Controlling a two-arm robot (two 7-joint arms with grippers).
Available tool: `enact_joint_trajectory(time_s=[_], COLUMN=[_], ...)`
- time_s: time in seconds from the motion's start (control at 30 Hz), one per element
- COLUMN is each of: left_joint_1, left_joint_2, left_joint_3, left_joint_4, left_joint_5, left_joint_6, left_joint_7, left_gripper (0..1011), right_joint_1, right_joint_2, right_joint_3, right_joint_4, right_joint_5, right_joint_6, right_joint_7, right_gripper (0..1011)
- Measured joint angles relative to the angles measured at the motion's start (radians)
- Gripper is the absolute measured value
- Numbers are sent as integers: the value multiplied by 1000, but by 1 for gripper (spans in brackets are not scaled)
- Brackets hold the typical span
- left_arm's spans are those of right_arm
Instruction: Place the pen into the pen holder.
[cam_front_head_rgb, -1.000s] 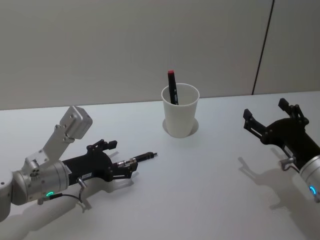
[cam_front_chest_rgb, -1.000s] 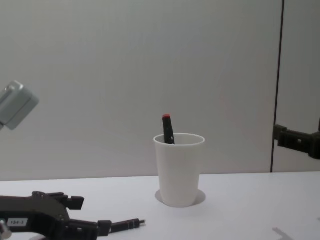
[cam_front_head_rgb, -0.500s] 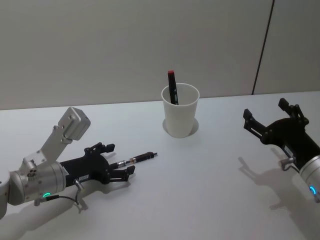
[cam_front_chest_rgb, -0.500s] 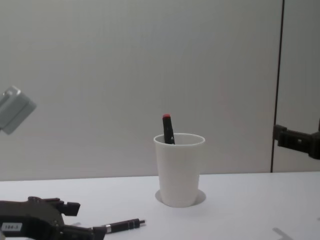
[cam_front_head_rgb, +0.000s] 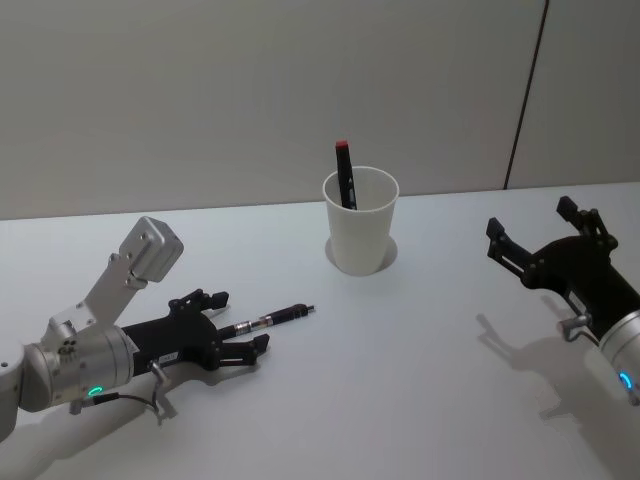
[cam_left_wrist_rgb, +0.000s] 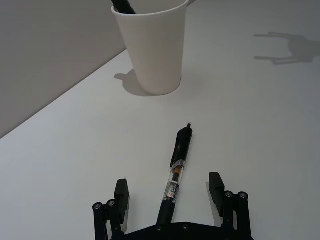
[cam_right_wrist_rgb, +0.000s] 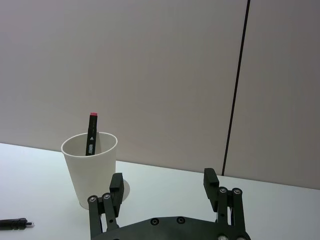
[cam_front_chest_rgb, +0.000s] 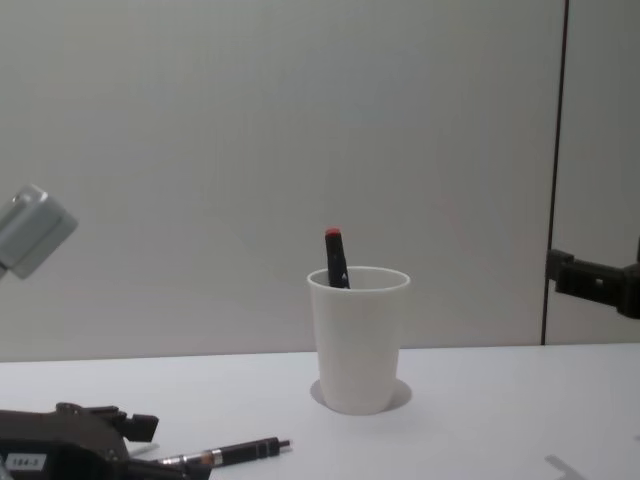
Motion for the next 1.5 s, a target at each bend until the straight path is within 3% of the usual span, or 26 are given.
enact_joint_trajectory(time_s=[0.97,1.3,1.5], left_joint_1=[-12,-13,-13], left_joint_2=[0,0,1], left_joint_3=[5,5,5], left_joint_4=[23,25,25], left_joint_5=[-13,-14,-14], left_joint_6=[21,23,23], left_joint_7=[-36,-41,-42], left_gripper=[1001,786,594], right_joint_1=[0,0,0], right_joint_2=[0,0,0], right_joint_3=[0,0,0], right_joint_4=[0,0,0], right_joint_5=[0,0,0], right_joint_6=[0,0,0], right_joint_7=[0,0,0], right_gripper=[1002,1002,1002])
